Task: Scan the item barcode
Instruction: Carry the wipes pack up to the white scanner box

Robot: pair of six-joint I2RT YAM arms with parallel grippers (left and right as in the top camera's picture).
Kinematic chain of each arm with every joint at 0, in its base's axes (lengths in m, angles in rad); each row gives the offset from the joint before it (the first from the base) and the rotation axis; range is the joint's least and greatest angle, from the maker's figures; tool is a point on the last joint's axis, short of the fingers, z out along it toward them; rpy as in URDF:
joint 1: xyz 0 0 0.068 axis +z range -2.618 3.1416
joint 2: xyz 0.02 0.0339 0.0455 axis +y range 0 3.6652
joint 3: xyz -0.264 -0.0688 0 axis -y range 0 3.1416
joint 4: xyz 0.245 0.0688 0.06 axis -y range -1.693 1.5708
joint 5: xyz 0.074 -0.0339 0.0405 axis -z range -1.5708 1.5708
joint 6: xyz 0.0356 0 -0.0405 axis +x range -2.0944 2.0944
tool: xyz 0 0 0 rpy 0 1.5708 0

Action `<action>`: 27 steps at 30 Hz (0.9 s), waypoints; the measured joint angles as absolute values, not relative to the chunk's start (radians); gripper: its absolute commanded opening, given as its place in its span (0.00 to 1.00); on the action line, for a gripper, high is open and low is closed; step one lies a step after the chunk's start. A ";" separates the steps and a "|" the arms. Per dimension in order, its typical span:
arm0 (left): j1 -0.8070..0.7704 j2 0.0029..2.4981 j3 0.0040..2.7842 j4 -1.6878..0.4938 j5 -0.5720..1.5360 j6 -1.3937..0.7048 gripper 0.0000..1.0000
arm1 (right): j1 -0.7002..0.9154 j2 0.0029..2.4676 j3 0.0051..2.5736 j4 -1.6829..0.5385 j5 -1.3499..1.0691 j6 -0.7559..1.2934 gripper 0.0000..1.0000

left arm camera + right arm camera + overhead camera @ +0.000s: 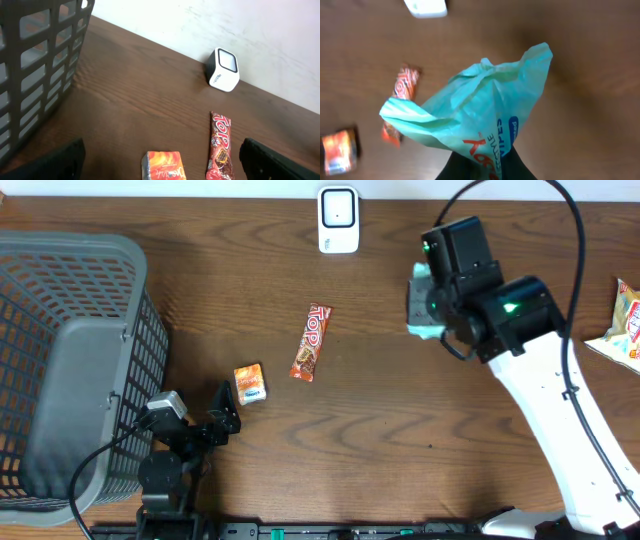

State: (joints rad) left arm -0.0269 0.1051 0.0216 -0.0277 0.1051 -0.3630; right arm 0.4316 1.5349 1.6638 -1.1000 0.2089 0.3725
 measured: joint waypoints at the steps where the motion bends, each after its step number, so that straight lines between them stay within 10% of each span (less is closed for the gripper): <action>1: -0.027 0.105 0.022 -0.028 0.105 -0.363 0.98 | 0.436 1.537 1.651 -1.057 0.214 0.377 0.01; 27: -0.027 0.105 0.022 -0.028 0.105 -0.363 0.98 | 0.441 2.196 1.620 0.245 0.208 0.080 0.01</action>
